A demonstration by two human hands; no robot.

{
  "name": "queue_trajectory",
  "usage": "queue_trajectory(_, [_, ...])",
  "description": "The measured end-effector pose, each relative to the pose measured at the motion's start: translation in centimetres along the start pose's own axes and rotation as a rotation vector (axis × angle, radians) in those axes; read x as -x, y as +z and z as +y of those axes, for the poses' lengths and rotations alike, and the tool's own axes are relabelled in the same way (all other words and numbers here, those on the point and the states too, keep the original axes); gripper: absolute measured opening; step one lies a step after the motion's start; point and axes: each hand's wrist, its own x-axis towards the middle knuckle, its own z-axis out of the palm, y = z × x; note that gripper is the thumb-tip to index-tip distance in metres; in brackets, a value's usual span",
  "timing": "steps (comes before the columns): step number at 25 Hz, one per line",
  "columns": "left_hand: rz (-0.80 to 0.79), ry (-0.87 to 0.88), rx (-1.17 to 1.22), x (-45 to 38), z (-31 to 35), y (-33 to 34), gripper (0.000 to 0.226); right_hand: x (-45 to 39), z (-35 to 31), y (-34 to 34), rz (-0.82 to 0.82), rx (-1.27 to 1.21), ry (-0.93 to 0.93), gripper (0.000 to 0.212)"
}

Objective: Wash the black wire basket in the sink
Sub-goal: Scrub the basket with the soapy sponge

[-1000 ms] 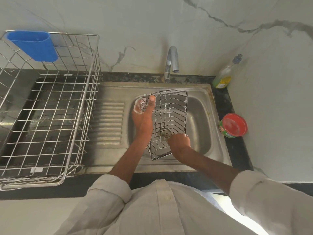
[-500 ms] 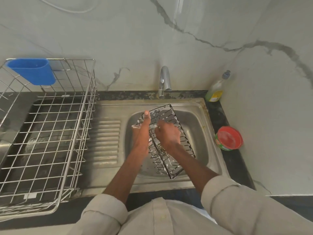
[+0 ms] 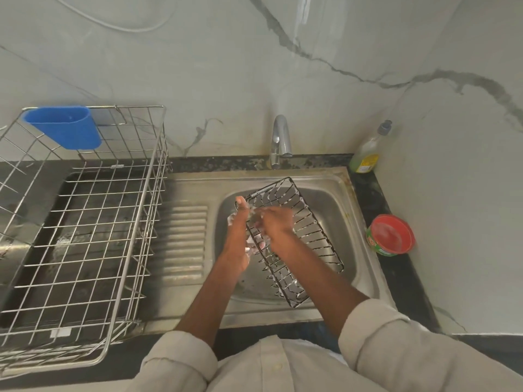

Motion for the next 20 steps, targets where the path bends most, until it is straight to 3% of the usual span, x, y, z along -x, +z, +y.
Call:
queue_trajectory(2, [-0.023, 0.018, 0.011, 0.1, 0.3, 0.2, 0.085, 0.7, -0.6, 1.1, -0.055, -0.116, 0.162, 0.013])
queue_trajectory(4, [-0.050, 0.002, 0.021, 0.0, 0.0, 0.5, 0.097, 0.9, -1.2, 1.4, -0.107, -0.196, 0.267, 0.018])
queue_trajectory(7, [0.004, 0.002, 0.026, 0.2, -0.2, 0.6, 0.082, 1.1, -1.1, 0.4, -0.273, -0.452, 0.316, 0.018])
queue_trajectory(9, [0.026, 0.006, 0.035, 0.1, -0.2, 0.5, 0.087, 1.2, -0.5, -0.2, -0.235, -0.482, 0.335, 0.019])
queue_trajectory(12, [-0.006, -0.033, 0.025, 0.0, -0.9, 0.5, 0.112, 0.1, -1.0, 0.5, 0.003, -0.354, 0.382, 0.012])
queue_trajectory(13, [-0.014, -0.034, 0.041, -0.3, -1.2, 0.5, 0.115, -0.2, -1.5, 0.6, 0.012, -0.360, 0.387, 0.012])
queue_trajectory(17, [-0.006, -0.014, 0.050, -0.3, -0.1, 0.4, 0.104, 1.6, -1.8, -0.6, -0.195, -0.605, 0.380, 0.004])
queue_trajectory(20, [0.003, 0.003, 0.060, -0.1, 0.1, 0.6, 0.093, 1.0, -1.4, -1.0, -0.054, -0.550, 0.397, 0.012])
